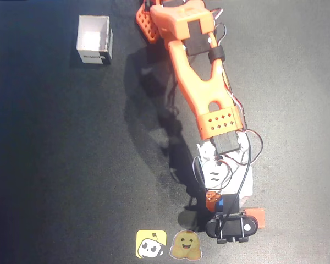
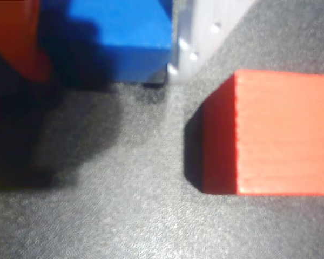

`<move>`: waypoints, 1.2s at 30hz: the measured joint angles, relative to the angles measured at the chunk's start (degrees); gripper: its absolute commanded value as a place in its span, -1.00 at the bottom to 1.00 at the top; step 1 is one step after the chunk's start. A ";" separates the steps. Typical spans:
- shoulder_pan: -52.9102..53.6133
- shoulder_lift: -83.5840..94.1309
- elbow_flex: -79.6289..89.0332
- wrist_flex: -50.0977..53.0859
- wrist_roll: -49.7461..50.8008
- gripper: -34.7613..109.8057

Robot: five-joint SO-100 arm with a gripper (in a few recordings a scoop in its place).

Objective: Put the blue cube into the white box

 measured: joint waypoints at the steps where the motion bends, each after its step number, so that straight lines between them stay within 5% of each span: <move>1: 0.00 0.00 -0.18 0.79 0.00 -0.52; 21: 6.24 10.02 -4.66 23.82 -9.05 -0.52; 36: 20.04 42.54 25.49 24.35 -21.27 -0.52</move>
